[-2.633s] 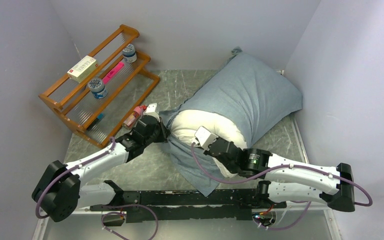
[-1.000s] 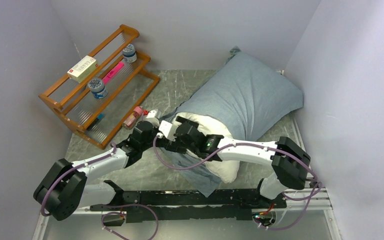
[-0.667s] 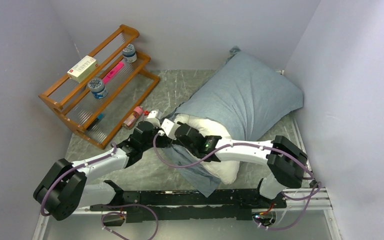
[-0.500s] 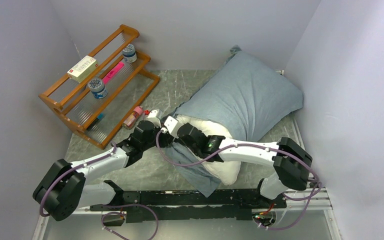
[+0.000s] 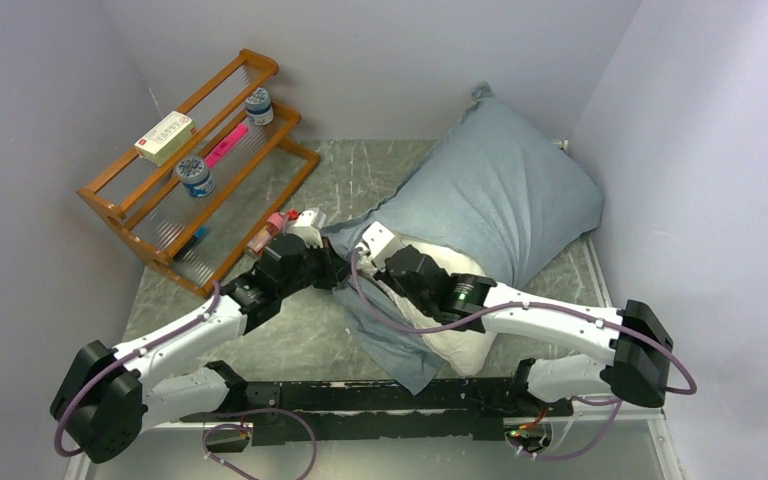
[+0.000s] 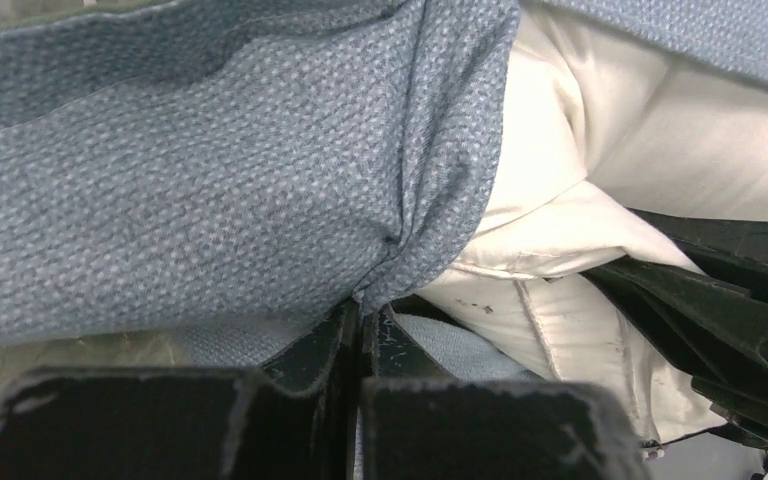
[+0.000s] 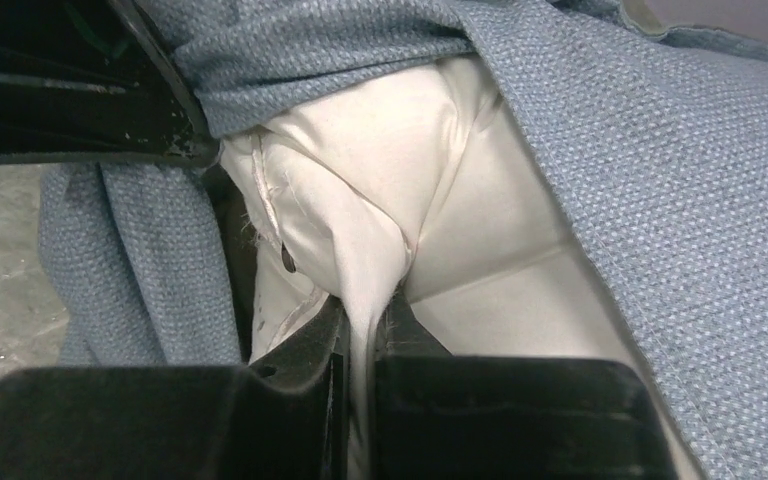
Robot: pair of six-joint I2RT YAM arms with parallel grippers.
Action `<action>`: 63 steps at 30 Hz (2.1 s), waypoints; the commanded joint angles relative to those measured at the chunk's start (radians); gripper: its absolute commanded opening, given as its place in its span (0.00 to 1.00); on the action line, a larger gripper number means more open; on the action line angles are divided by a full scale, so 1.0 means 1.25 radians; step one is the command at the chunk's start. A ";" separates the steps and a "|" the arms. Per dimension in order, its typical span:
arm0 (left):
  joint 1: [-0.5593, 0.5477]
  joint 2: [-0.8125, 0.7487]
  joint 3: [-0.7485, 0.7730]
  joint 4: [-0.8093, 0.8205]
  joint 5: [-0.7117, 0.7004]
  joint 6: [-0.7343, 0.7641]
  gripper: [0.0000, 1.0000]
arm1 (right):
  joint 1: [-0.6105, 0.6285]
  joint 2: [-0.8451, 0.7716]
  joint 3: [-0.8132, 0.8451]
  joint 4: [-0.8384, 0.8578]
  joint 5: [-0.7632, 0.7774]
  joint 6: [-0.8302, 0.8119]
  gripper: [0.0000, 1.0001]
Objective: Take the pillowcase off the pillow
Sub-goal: Remove the pillow from the pillowcase.
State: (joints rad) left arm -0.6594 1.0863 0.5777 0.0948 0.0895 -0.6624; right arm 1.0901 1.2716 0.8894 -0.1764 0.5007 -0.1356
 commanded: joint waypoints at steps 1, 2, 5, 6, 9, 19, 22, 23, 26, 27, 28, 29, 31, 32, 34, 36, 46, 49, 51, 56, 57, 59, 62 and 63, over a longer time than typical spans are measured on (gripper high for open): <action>0.019 -0.037 0.045 -0.073 -0.132 0.045 0.05 | -0.012 -0.062 -0.030 -0.131 0.040 0.047 0.00; 0.020 -0.040 0.049 -0.074 -0.137 0.046 0.05 | -0.012 -0.067 -0.030 -0.132 0.034 0.052 0.00; 0.021 -0.044 0.059 -0.110 -0.134 0.039 0.05 | -0.012 -0.074 -0.029 -0.128 0.017 0.069 0.00; 0.021 -0.045 0.063 -0.115 -0.130 0.035 0.05 | -0.013 -0.074 -0.025 -0.131 0.011 0.079 0.00; 0.020 -0.047 0.079 -0.136 -0.128 0.030 0.05 | -0.012 -0.079 -0.028 -0.125 -0.015 0.104 0.00; 0.021 -0.051 0.095 -0.148 -0.123 0.014 0.05 | -0.013 -0.126 -0.050 -0.107 -0.080 0.132 0.00; 0.020 -0.062 0.083 -0.133 -0.115 0.002 0.05 | -0.013 -0.117 -0.038 -0.116 -0.085 0.129 0.00; 0.020 -0.064 0.080 -0.132 -0.111 0.002 0.05 | -0.013 -0.113 -0.034 -0.117 -0.086 0.128 0.00; 0.021 -0.067 0.074 -0.133 -0.120 0.010 0.05 | -0.014 -0.109 -0.033 -0.112 -0.089 0.123 0.00; 0.021 -0.068 0.072 -0.129 -0.121 0.012 0.05 | -0.012 -0.110 -0.037 -0.109 -0.088 0.121 0.00; 0.021 -0.067 0.073 -0.126 -0.120 0.017 0.05 | -0.013 -0.111 -0.039 -0.108 -0.088 0.122 0.00; 0.021 -0.065 0.076 -0.122 -0.118 0.021 0.05 | -0.012 -0.112 -0.040 -0.107 -0.084 0.122 0.00; 0.021 -0.057 0.092 -0.125 -0.117 0.038 0.05 | -0.012 -0.114 -0.040 -0.109 -0.075 0.123 0.00; 0.021 -0.054 0.099 -0.129 -0.116 0.048 0.05 | -0.012 -0.113 -0.042 -0.110 -0.073 0.121 0.00; 0.021 -0.057 0.096 -0.119 -0.120 0.054 0.05 | -0.013 -0.113 -0.053 -0.104 -0.068 0.115 0.00; 0.021 -0.066 0.078 -0.095 -0.118 0.053 0.05 | -0.013 -0.107 -0.053 -0.115 -0.061 0.119 0.00; 0.022 -0.078 0.072 -0.090 -0.148 0.059 0.05 | -0.012 -0.164 -0.064 -0.110 -0.070 0.115 0.00; 0.025 -0.069 0.086 -0.101 -0.201 0.057 0.05 | -0.013 -0.187 -0.073 -0.107 -0.063 0.115 0.00; 0.031 -0.057 0.094 -0.115 -0.264 0.050 0.05 | -0.013 -0.202 -0.084 -0.100 -0.074 0.104 0.00; 0.052 -0.043 0.086 -0.084 -0.327 0.022 0.05 | -0.013 -0.230 -0.109 -0.080 -0.126 0.077 0.00; 0.055 -0.036 0.084 -0.082 -0.326 0.020 0.05 | -0.012 -0.233 -0.108 -0.079 -0.134 0.073 0.00; 0.058 -0.014 0.085 -0.058 -0.324 0.018 0.05 | -0.012 -0.238 -0.107 -0.072 -0.145 0.067 0.00; 0.064 0.020 0.085 -0.044 -0.301 0.014 0.05 | -0.012 -0.250 -0.123 -0.048 -0.170 0.056 0.00; 0.065 0.027 0.082 -0.036 -0.294 0.011 0.05 | -0.012 -0.255 -0.127 -0.037 -0.181 0.053 0.00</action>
State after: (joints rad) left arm -0.6453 1.0931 0.6552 -0.0280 -0.0803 -0.6674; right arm 1.0702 1.0084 0.7624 -0.1642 0.3382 -0.0528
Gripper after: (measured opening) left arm 0.052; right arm 0.070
